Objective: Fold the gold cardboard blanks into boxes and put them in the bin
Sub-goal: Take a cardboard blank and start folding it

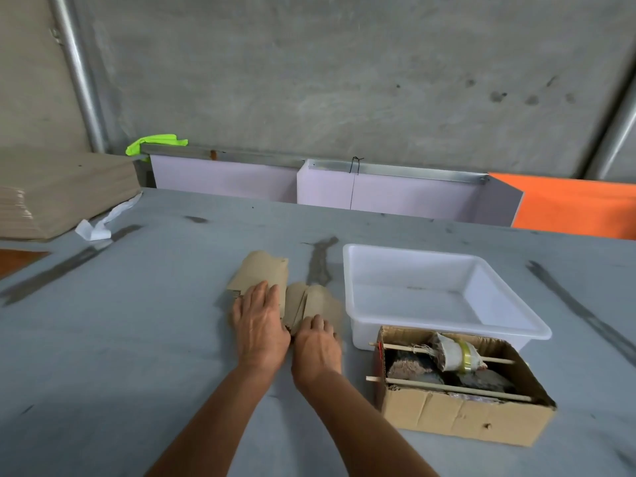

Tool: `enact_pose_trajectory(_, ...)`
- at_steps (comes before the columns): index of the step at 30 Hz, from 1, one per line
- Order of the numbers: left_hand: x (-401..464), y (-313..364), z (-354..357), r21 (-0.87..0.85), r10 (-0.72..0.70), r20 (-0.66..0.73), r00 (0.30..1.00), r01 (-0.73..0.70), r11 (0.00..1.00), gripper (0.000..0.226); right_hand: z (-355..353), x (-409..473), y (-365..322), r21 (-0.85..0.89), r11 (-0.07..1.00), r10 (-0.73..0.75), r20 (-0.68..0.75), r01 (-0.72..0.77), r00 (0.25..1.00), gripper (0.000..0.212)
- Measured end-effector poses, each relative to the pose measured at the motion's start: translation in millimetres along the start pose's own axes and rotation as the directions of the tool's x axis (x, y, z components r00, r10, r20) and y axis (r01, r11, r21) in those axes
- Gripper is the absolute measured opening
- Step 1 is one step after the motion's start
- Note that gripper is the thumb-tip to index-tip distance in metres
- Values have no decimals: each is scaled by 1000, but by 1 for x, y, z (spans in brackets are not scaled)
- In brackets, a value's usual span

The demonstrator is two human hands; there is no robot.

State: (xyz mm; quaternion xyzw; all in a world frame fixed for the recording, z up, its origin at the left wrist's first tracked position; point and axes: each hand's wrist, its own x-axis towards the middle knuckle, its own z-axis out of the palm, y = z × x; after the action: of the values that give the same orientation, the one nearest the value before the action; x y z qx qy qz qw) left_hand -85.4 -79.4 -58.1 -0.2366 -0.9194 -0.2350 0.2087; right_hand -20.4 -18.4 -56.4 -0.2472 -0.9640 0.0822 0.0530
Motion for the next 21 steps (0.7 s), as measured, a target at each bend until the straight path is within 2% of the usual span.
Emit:
enact_pose_trajectory(5,0,4,1,-30,-1,-18,1000,0,1000,56,8,5,4,-169,982,-83,52,90,995,52)
enact_pose_trajectory(10,-6,11,3,-69,-13,-1,1000,13,998,57,12,-2,7,-241,949,-196,50,202,979,33)
enact_pose_trajectory(13,-7,17,-1,-66,-23,7,1000,23,998,58,9,-9,13,-221,942,-254,21,252,967,25)
enact_pose_trajectory(17,-10,19,-4,-57,-3,3,1000,4,998,59,-1,-19,17,-154,947,-286,-12,281,958,28)
enact_pose_trajectory(21,-15,17,-8,-144,31,-50,998,-38,989,54,-11,-28,18,-113,965,-241,-40,235,970,27)
